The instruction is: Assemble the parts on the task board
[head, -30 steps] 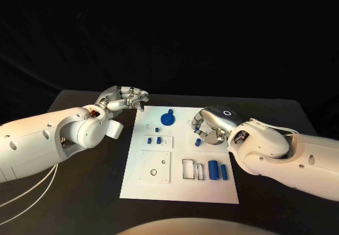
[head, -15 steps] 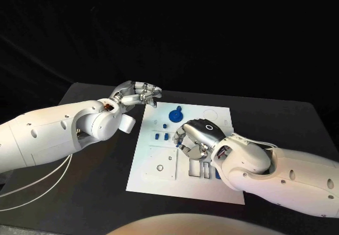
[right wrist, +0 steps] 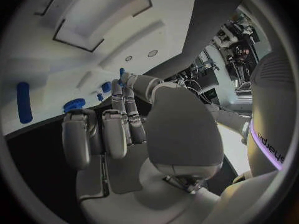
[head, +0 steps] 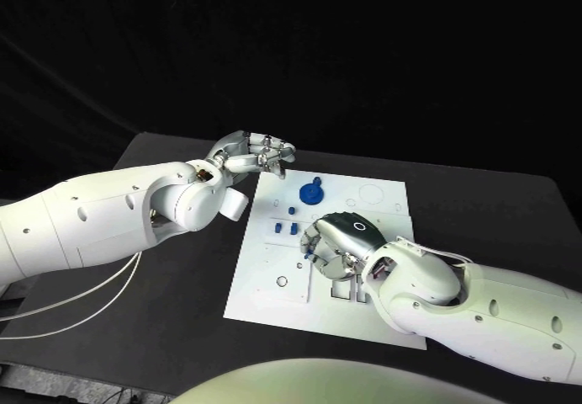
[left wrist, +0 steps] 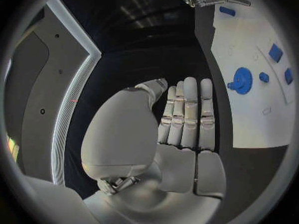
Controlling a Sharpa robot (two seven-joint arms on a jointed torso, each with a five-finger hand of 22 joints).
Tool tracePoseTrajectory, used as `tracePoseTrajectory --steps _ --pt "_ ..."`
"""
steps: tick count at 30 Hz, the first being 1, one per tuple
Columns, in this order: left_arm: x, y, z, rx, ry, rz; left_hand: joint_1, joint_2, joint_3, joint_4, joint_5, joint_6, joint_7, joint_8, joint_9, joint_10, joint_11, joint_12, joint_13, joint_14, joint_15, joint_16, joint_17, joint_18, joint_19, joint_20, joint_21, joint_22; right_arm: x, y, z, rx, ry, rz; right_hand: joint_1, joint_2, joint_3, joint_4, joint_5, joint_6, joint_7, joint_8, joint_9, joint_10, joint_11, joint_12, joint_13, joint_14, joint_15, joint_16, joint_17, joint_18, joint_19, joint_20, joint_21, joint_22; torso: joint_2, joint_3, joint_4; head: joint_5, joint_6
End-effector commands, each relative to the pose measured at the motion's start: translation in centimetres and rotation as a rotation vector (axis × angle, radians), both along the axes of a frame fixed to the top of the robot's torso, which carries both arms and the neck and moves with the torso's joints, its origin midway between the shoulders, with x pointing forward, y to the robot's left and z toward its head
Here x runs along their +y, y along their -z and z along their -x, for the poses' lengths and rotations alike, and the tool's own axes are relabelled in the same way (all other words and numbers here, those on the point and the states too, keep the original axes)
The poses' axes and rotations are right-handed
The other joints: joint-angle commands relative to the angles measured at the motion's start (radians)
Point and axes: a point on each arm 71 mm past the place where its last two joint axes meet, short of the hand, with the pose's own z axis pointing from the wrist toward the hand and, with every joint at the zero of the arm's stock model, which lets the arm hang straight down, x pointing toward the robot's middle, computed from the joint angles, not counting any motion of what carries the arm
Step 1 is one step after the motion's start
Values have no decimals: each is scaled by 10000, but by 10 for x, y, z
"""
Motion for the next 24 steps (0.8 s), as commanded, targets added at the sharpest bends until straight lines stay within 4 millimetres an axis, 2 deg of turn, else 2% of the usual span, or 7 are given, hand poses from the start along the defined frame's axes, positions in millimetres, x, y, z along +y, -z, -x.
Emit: tracePoseTrajectory --steps 1,24 --pt "-3 -1 0 31 200 162 -77 2 -27 -46 8 -86 4 -23 10 -35 49 -60 10 -6 48 -59 -14 92 -44 10 -69 -13 4 3 2 55 -227 84 38 130 26 -39 62 85 5 45 13 456 -388 18 238 603 -70 -49 576 -155 623 -34 8 2347 17 6 15 74 -48" --pt "-4 0 0 96 261 162 -97 -6 -34 -48 3 -97 5 -23 11 -43 51 -61 13 -6 50 -62 -14 93 -46 14 -77 -23 11 14 5 366 -419 244 -2 130 35 -56 75 78 11 41 20 452 -384 -1 248 605 -67 -47 578 -151 614 -33 -11 2341 16 -4 8 231 -199"
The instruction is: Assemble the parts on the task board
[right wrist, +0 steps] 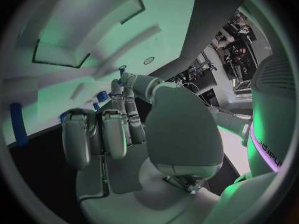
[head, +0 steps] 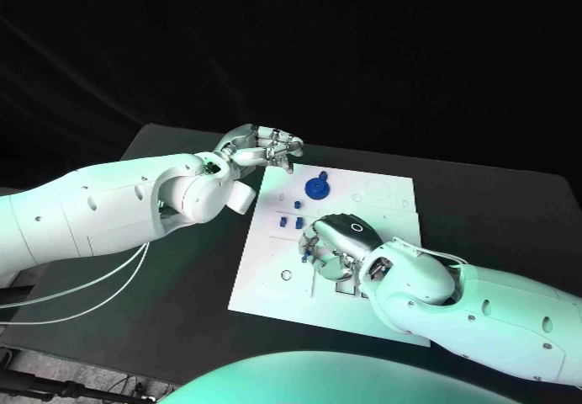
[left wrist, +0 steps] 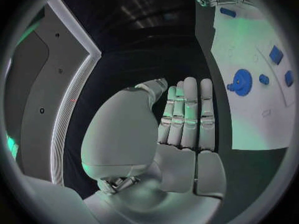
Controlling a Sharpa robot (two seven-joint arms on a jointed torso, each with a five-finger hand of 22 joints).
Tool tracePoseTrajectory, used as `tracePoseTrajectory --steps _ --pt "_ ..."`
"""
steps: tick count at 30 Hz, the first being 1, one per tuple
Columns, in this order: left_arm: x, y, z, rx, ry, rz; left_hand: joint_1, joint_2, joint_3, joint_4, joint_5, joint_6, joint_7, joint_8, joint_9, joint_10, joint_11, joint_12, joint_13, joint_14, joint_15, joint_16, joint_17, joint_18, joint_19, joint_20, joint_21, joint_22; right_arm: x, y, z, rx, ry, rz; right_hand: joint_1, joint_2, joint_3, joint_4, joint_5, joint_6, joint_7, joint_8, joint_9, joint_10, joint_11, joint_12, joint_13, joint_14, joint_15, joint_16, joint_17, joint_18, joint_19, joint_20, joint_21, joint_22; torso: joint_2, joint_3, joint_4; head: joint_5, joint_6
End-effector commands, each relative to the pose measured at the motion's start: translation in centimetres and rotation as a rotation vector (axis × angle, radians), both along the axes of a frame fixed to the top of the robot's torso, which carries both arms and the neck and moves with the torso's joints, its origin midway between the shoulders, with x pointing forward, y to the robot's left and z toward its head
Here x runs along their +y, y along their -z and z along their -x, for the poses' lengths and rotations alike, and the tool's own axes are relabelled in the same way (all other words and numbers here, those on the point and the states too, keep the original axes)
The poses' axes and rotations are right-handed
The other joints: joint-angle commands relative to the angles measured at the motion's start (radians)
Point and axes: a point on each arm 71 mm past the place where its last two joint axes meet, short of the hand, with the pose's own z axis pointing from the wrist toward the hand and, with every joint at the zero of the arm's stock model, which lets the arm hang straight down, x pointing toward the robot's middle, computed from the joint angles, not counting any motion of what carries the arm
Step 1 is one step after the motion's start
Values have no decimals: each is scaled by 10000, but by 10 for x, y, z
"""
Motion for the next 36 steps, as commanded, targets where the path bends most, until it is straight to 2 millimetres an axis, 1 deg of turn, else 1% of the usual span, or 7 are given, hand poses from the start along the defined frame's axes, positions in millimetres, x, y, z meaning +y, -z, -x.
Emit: tracePoseTrajectory --steps 1,7,12,22,25,29,36 --pt "-3 -1 1 39 188 122 -117 -10 -37 -54 6 -112 5 -23 15 -51 52 -61 19 -7 53 -68 -16 95 -47 18 -50 -26 2 3 2 96 -203 144 -12 133 8 -31 24 77 12 41 14 453 -381 50 250 606 -67 -45 582 -151 614 -34 -9 2335 1 -6 0 13 -25" --pt "-2 -1 1 60 197 115 -117 -10 -37 -54 6 -112 5 -23 15 -51 52 -61 19 -7 53 -68 -16 95 -47 18 -50 -26 3 4 3 151 -241 194 -12 133 8 -31 24 77 12 41 14 453 -381 50 250 606 -67 -45 582 -151 614 -34 -9 2335 0 -5 7 25 -47" --pt "-2 0 1 74 205 111 -117 -10 -37 -54 6 -112 5 -23 15 -51 52 -61 19 -7 53 -68 -16 95 -47 18 -50 -26 2 5 2 226 -203 340 -23 136 11 -38 27 75 13 41 16 453 -381 44 254 603 -66 -53 567 -147 606 -33 -27 2329 -6 -8 -3 41 -82" --pt "-2 0 1 90 223 110 -131 -14 -37 -64 13 -132 9 -27 16 -64 55 -62 22 -7 54 -73 -17 97 -47 22 -60 -39 5 8 3 325 -227 565 -83 140 13 -56 20 45 26 27 22 425 -369 8 263 598 -58 -65 545 -134 580 -30 -85 2312 4 -4 6 41 -94" --pt "-3 0 1 93 228 111 -131 -14 -37 -64 13 -132 9 -27 16 -64 55 -62 22 -7 54 -73 -17 97 -47 22 -60 -39 8 10 4 414 -343 707 -200 123 -28 -80 19 12 47 15 38 383 -354 -50 275 589 -40 -86 508 -124 556 -19 -130 2297 11 -7 10 47 -101" --pt "-3 0 1 97 228 109 -131 -14 -37 -64 13 -132 9 -27 16 -64 55 -62 22 -7 54 -73 -17 97 -47 22 -60 -39 9 12 5 531 -449 834 -414 98 -165 -97 107 -31 62 7 71 319 -328 -152 288 581 -17 -104 474 -111 523 6 -191 2278 -1 -7 5 63 -145" --pt "-2 0 1 97 236 112 -170 -6 -39 -60 16 -152 17 -27 18 -76 62 -61 28 -6 60 -79 -17 98 -46 28 -76 -58 8 14 5 598 -416 834 -815 17 -442 -51 250 -138 49 -38 98 196 -287 -337 288 573 21 -123 434 -98 491 46 -250 2259 -7 -9 -7 47 -147"
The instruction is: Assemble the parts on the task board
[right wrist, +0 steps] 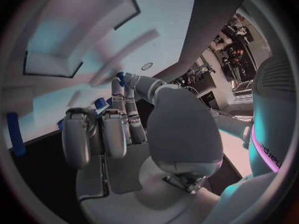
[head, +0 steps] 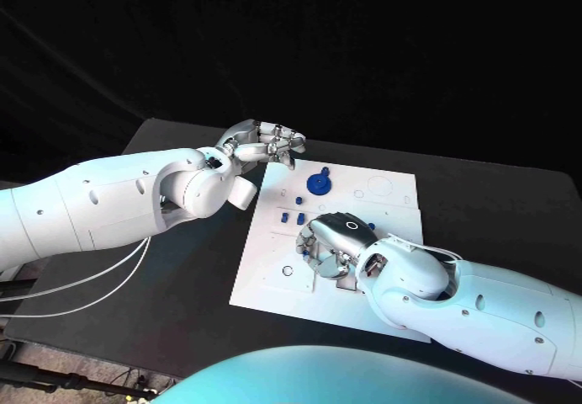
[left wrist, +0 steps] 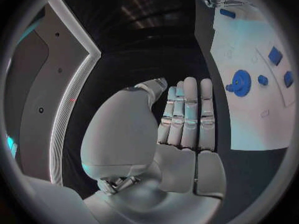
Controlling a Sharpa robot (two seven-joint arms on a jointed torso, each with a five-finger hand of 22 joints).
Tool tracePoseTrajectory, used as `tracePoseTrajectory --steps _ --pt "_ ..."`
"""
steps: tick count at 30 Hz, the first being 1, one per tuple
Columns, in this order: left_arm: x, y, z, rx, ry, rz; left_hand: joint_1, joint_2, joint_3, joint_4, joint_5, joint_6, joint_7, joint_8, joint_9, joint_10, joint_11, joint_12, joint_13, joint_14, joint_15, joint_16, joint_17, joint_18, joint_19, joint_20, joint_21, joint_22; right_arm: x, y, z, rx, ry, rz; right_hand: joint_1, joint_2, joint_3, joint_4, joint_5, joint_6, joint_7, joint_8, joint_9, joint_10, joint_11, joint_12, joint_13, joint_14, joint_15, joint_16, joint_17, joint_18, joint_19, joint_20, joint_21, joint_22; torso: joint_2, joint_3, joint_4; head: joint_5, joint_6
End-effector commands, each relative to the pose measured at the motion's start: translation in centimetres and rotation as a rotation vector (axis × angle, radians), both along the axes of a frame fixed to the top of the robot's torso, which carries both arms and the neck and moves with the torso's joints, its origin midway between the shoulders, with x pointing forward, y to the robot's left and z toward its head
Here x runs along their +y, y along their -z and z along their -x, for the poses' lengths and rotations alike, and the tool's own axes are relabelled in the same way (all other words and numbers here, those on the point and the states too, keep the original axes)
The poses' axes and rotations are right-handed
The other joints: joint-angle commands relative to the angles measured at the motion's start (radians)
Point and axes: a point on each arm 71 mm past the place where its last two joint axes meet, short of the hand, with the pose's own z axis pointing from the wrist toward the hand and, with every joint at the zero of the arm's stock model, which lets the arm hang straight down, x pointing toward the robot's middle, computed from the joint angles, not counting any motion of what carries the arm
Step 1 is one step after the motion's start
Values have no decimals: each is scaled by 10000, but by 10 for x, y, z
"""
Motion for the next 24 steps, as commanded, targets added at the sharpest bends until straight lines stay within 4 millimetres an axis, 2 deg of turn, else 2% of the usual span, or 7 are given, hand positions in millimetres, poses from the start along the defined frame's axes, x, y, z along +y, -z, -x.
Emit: tracePoseTrajectory --steps 1,4,7,9,13,19,24 --pt "-2 -1 1 2 181 125 -105 7 -11 -32 17 -81 18 -27 12 -41 26 -62 9 -6 60 -40 -9 98 -46 29 -40 -9 -1 9 4 338 -144 415 -283 -120 -135 41 23 -191 16 -100 -35 53 -209 -147 -71 570 49 -50 418 -91 473 66 -96 2252 -8 -2 -9 -14 1" --pt "-2 -1 1 2 184 126 -105 7 -11 -32 17 -81 18 -27 12 -41 26 -62 9 -6 60 -40 -9 98 -46 29 -40 -9 -2 8 3 254 19 243 -518 -294 -190 85 24 -598 159 -348 -153 -397 -54 -244 -188 556 177 -72 372 -43 366 156 -335 2181 -10 4 -7 -30 14" --pt "-2 -1 1 0 182 127 -105 7 -11 -32 17 -81 18 -27 12 -41 26 -62 9 -6 60 -40 -9 98 -46 29 -40 -9 -5 6 1 155 198 -10 -719 -563 -358 89 -47 -1399 470 -805 -387 -1098 211 -206 -359 438 402 -283 2 87 65 344 -997 1987 -13 8 -8 -42 35" --pt "-2 -1 1 0 179 126 -105 7 -11 -32 17 -81 18 -27 12 -41 26 -62 9 -6 60 -40 -9 98 -46 29 -40 -9 -7 5 1 102 289 -157 -716 -592 -572 60 -83 -1645 572 -913 -494 -1445 314 -173 -419 254 487 -556 -429 177 -139 442 -1438 1858 -12 6 -8 -48 42" --pt "-2 -1 1 7 162 119 -105 7 -11 -32 17 -81 18 -27 12 -41 26 -62 9 -6 60 -40 -9 98 -46 29 -40 -9 -15 2 1 -8 462 -454 -615 -519 -1092 39 -31 -1741 625 -922 -630 -1950 394 -98 -512 123 563 -709 -667 281 -365 548 -1947 1706 -14 7 -10 -75 89" --pt "0 -1 0 10 114 101 -114 11 -9 -36 18 -93 19 -29 13 -50 27 -63 11 -5 62 -42 -9 99 -44 31 -46 -17 -30 -9 1 -124 677 -606 -537 -440 -1233 43 72 -1608 591 -836 -666 -1943 367 32 -515 150 545 -668 -615 269 -315 551 -1872 1728 -21 13 -20 -106 132" --pt "2 -1 0 12 88 90 -114 11 -9 -36 18 -93 19 -29 13 -50 27 -63 11 -5 62 -42 -9 99 -44 31 -46 -17 -52 -27 -4 -164 1111 -574 -539 -382 -1297 94 107 -1451 550 -747 -697 -1861 329 168 -514 242 514 -537 -412 235 -217 530 -1700 1779 -20 11 -23 -197 215"
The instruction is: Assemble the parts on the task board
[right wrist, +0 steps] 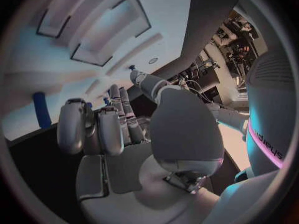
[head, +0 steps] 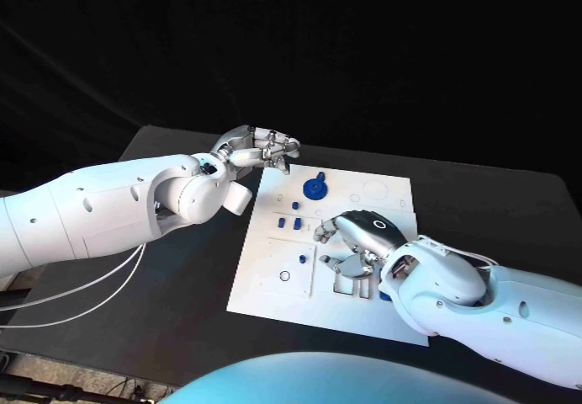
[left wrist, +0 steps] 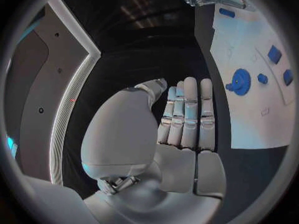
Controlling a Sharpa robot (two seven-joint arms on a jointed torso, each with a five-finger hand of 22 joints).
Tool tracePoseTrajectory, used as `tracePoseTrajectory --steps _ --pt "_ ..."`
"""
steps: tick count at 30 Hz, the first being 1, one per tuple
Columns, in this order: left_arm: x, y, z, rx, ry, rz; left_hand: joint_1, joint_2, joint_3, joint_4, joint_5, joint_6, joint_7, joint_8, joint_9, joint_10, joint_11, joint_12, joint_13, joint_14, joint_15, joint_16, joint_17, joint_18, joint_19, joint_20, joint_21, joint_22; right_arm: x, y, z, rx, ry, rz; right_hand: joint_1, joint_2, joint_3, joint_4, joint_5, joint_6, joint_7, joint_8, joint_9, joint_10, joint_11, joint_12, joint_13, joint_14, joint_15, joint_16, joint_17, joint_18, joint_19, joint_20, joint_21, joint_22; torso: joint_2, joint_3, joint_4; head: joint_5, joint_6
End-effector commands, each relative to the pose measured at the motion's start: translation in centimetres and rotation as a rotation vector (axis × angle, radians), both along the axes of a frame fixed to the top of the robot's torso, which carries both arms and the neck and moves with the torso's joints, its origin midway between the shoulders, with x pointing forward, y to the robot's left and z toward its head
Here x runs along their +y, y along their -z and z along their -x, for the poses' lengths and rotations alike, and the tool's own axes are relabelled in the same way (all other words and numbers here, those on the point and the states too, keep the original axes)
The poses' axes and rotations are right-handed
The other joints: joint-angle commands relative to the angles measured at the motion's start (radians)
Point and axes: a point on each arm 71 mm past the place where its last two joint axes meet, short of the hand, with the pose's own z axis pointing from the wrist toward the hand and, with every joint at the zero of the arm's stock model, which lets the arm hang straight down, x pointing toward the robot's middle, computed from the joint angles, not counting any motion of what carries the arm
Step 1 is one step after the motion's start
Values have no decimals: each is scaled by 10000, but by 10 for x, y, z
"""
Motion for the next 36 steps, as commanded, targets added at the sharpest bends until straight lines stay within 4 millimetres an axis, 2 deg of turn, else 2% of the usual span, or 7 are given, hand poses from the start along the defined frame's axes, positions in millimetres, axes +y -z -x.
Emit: tracePoseTrajectory --steps 1,6,10,15,20,29,36 --pt "-1 -1 0 0 140 114 -92 -11 -6 -44 19 -63 -18 -28 16 -56 27 -63 15 -4 62 -44 -10 100 -42 32 -51 -23 -13 -11 -4 97 432 -92 69 61 -70 3 39 113 -14 70 -20 64 -82 86 10 246 -11 100 131 56 134 -11 134 1798 2 0 -5 -81 64" --pt "0 -1 0 10 134 109 -92 -11 -6 -44 19 -63 -18 -28 16 -56 27 -63 15 -4 62 -44 -10 100 -42 32 -51 -23 -40 -27 -18 228 1025 285 24 22 -128 40 24 145 -39 84 -55 95 -104 139 0 305 -32 181 257 34 196 -29 242 1832 -10 0 -30 -200 113" --pt "0 0 0 16 145 112 -89 -4 0 -53 20 -63 -20 -25 19 -57 26 -61 17 -2 62 -44 -9 102 -39 33 -54 -28 -57 -30 -29 359 1342 690 -7 -62 -318 64 10 47 -82 34 -132 -15 -123 135 -43 319 -50 187 258 42 186 -49 191 1821 -26 1 -54 -236 146" --pt "0 0 -1 25 159 114 -89 -4 0 -53 20 -63 -20 -25 19 -57 26 -61 17 -2 62 -44 -9 102 -39 33 -54 -28 -69 -27 -39 587 1480 1186 242 101 -1256 161 203 -120 -101 -21 -357 -301 -113 144 -180 264 -30 101 113 82 103 -45 -51 1768 -7 13 -47 -272 189" --pt "1 0 0 36 154 109 -89 -4 0 -53 20 -63 -20 -25 19 -57 26 -61 17 -2 62 -44 -9 102 -39 33 -54 -28 -72 -21 -43 692 1501 1592 477 245 -1640 223 230 -79 -92 18 -459 -448 -91 153 -264 204 -23 11 -35 125 7 -37 -296 1708 -10 11 -38 -273 183" --pt "2 0 0 34 142 106 -89 -4 0 -53 20 -63 -20 -25 19 -57 26 -61 17 -2 62 -44 -9 102 -39 33 -54 -28 -72 -13 -44 925 1460 1970 603 346 -1635 256 269 13 -121 67 -515 -309 -120 250 -279 251 -42 85 87 101 73 -44 -170 1748 -12 -5 -50 -267 158" --pt "2 0 0 36 144 107 -89 -4 0 -53 20 -63 -20 -25 19 -57 26 -61 17 -2 62 -44 -9 102 -39 33 -54 -28 -68 -10 -44 990 1429 1828 522 398 -661 487 48 434 -188 250 -700 631 -250 337 -365 352 -169 159 193 -17 374 -157 403 1925 -13 2 -36 -255 140"
